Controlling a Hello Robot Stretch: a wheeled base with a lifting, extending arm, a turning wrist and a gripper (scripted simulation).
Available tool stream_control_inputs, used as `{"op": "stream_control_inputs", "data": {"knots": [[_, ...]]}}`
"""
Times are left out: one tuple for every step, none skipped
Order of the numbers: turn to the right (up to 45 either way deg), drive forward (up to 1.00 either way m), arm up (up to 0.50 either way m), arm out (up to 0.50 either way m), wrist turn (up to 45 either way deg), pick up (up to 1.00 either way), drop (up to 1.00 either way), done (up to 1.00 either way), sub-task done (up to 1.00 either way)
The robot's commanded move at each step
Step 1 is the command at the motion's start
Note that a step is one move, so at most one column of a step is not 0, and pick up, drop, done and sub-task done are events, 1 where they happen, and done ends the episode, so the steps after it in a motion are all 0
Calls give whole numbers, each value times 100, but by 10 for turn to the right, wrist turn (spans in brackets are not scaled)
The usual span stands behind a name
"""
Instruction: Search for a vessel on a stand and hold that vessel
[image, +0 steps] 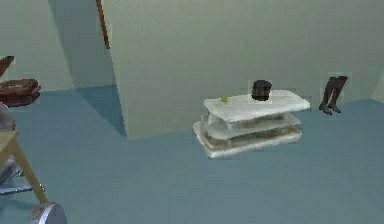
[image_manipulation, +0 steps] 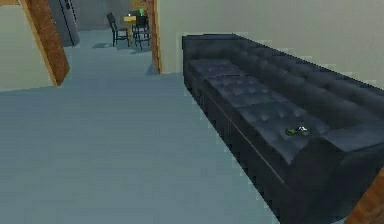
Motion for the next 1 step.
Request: {"op": "stream_control_inputs", "data": {"knots": [[390,0,0,0,0,0,0,0,0]]}}
